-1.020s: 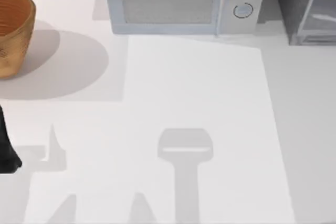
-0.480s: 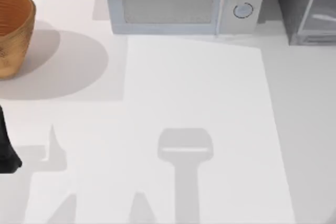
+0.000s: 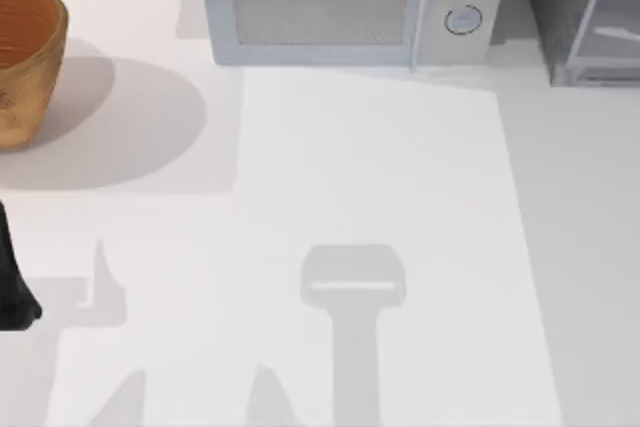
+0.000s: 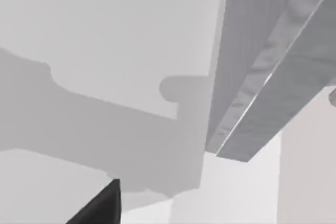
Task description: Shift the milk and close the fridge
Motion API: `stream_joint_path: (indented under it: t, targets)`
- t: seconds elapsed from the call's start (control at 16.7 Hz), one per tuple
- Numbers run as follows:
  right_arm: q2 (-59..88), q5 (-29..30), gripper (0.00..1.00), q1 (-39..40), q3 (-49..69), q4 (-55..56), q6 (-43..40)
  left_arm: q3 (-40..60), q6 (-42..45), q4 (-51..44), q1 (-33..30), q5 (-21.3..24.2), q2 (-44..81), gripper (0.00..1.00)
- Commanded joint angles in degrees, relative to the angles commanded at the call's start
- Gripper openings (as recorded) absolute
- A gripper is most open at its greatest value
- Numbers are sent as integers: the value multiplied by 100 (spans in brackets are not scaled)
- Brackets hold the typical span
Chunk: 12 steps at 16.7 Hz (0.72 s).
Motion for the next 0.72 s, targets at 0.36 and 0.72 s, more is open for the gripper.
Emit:
stream_joint_path:
  t: [0.36, 0.72]
  targets:
    - [1863, -635, 100, -1486, 471, -81, -1246, 0, 0, 0, 0, 0, 0, 100]
    - [2044, -693, 100, -1602, 516, -85, -1283, 0, 0, 0, 0, 0, 0, 100]
